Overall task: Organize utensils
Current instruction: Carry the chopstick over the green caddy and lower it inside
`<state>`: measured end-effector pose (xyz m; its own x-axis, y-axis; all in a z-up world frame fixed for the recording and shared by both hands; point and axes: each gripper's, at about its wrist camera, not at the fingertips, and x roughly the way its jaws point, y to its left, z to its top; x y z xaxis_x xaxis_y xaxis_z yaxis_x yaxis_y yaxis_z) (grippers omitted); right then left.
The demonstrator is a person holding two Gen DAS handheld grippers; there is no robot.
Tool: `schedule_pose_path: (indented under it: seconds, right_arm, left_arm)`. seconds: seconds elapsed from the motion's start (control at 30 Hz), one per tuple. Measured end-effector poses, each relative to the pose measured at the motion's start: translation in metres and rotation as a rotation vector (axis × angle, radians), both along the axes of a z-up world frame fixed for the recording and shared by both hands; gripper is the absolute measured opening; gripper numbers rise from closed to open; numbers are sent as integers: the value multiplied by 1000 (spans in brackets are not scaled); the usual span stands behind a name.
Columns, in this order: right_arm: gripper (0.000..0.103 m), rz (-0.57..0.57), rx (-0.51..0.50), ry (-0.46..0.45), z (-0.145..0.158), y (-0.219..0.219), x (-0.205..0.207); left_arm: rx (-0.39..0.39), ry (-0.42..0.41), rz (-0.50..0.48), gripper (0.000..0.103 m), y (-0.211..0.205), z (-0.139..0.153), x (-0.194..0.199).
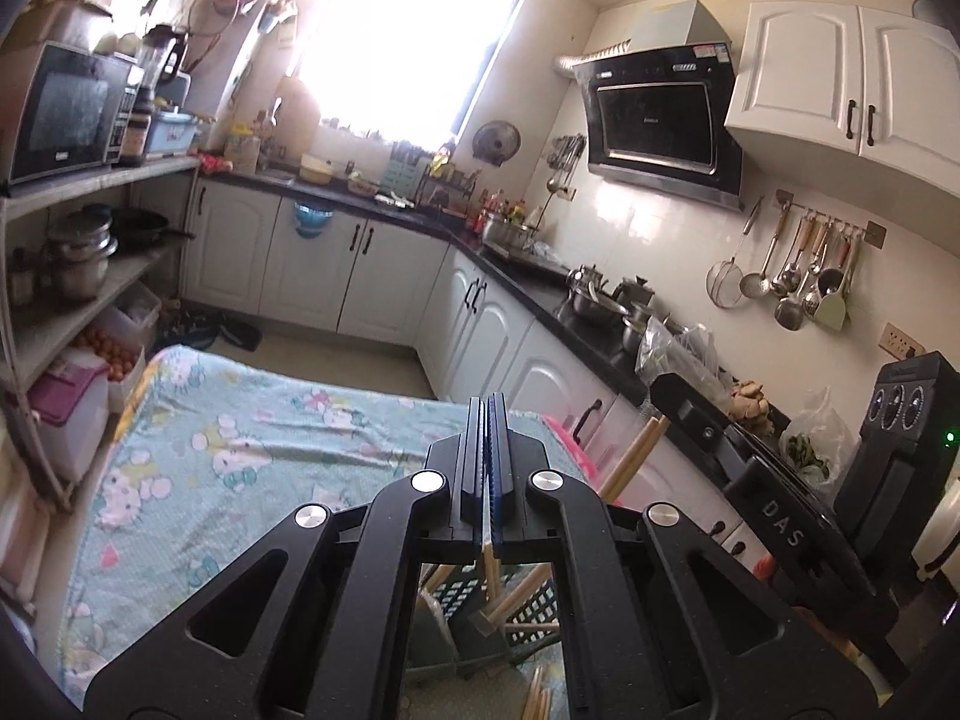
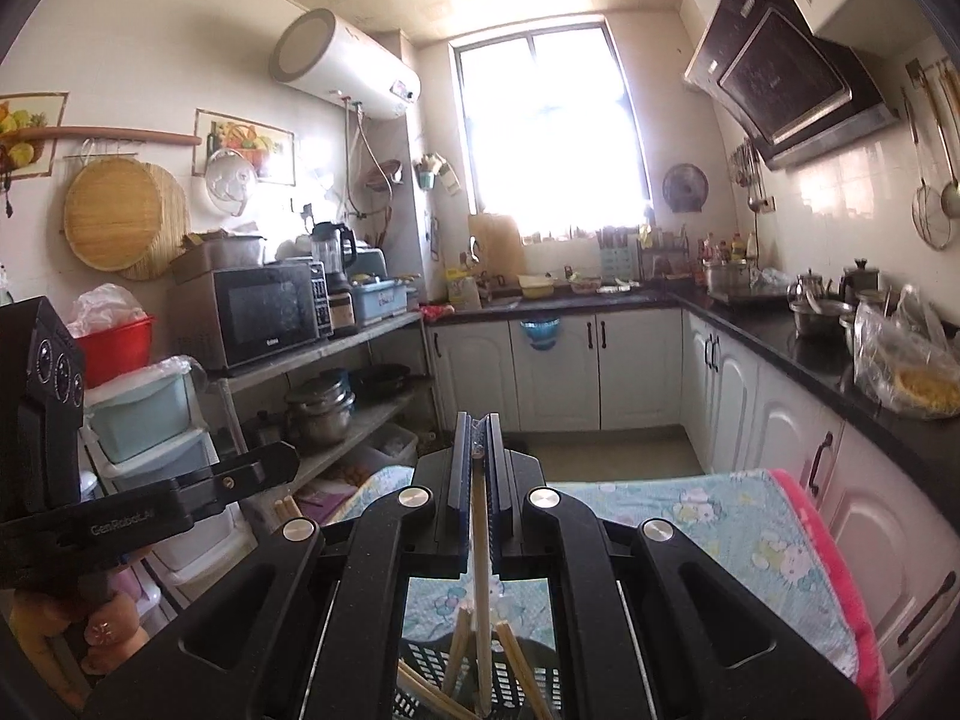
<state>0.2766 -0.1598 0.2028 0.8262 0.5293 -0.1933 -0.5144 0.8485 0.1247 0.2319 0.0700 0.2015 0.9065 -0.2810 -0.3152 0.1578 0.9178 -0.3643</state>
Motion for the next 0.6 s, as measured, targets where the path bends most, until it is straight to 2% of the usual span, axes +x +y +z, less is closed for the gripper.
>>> schedule_pose_path:
  seconds: [0.3, 0.6]
  right_arm:
    - [5, -15, 9, 57, -34, -2, 14]
    - [5, -29, 28, 101, -60, -3, 17]
  left_arm:
    - [-26, 63, -7, 0, 3, -33, 9]
    - [-4, 106, -11, 0, -2, -60, 14]
